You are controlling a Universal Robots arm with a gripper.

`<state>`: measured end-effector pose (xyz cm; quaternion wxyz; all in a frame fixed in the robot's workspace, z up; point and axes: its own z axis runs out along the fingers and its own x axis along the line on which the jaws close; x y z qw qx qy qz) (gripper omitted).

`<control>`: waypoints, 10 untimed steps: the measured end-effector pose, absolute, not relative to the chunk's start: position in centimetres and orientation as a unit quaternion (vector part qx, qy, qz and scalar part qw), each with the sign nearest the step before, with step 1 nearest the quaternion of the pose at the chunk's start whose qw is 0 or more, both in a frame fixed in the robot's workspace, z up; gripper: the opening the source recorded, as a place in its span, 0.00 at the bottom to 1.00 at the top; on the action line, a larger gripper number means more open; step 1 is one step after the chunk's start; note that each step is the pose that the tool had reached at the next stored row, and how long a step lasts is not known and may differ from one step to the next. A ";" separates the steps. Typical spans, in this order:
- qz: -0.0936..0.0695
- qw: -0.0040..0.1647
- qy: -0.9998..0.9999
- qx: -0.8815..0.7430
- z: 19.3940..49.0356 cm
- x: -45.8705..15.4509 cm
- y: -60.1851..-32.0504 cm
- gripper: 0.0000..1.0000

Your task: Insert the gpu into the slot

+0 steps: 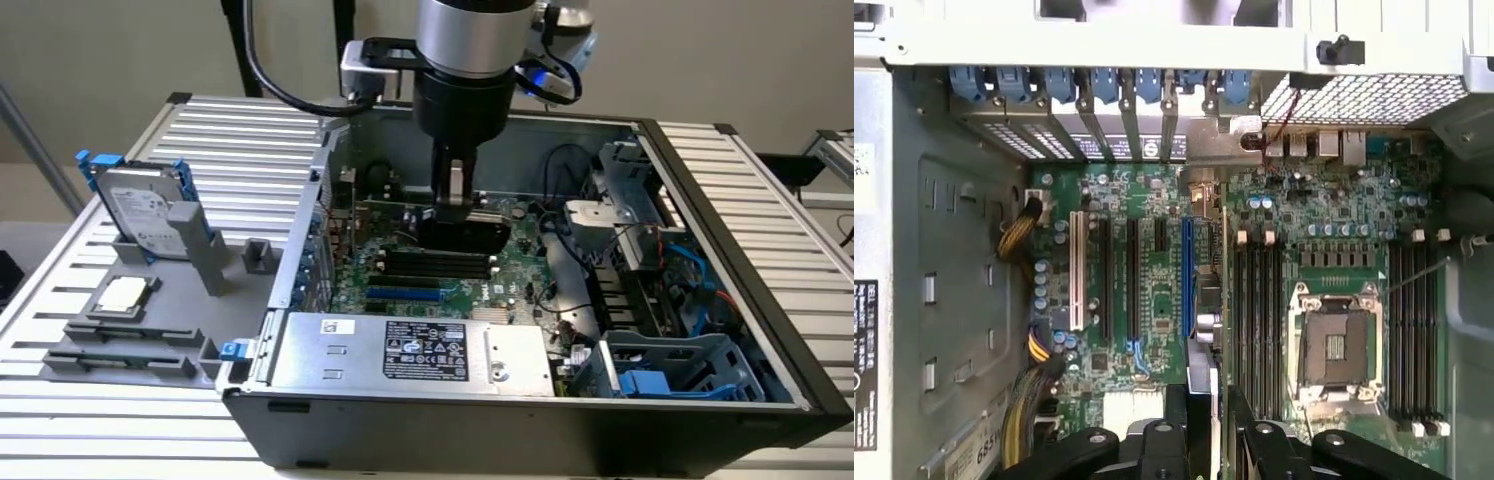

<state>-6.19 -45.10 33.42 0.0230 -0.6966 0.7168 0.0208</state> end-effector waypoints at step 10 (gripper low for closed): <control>0.021 0.023 0.710 -0.703 31.6 -8.1 -45.2 0.26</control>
